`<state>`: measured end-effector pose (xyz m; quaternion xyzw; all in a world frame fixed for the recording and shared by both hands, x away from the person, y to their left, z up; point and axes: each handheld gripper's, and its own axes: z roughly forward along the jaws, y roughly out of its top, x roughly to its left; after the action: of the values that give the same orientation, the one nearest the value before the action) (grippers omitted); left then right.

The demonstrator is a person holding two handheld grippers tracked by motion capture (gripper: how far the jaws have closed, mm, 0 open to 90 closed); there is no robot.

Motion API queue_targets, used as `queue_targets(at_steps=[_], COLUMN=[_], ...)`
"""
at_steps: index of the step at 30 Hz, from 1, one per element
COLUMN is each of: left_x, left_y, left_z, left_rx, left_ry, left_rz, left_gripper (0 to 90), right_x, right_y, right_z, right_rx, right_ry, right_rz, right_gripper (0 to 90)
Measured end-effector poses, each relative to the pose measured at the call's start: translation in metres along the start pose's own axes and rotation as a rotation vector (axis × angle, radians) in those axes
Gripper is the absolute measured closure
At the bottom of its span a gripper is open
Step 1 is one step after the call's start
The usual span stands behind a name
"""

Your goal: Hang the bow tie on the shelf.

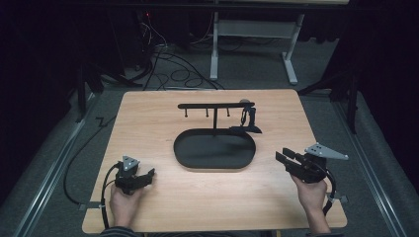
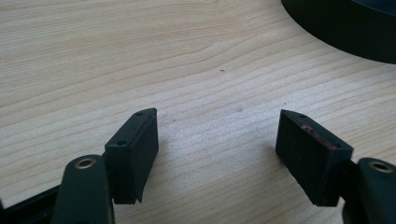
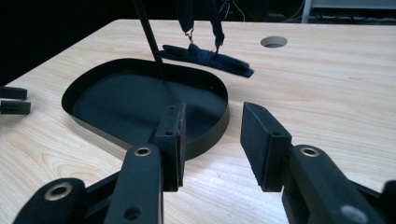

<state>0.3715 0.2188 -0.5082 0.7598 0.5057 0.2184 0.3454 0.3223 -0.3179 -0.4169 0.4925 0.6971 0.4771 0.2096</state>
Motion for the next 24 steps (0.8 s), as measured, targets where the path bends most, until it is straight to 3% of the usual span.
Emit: queue_targets(at_steps=[24], left_x=[0.0], left_y=[0.0], left_z=[0.0], left_rx=[0.0], left_ry=[0.0], left_rz=[0.0], left_gripper=[30.4], right_x=[0.005], right_y=[-0.022], right_z=[0.03], right_rx=[0.074], right_ry=[-0.002], right_rz=[0.005], right_gripper=[62.7])
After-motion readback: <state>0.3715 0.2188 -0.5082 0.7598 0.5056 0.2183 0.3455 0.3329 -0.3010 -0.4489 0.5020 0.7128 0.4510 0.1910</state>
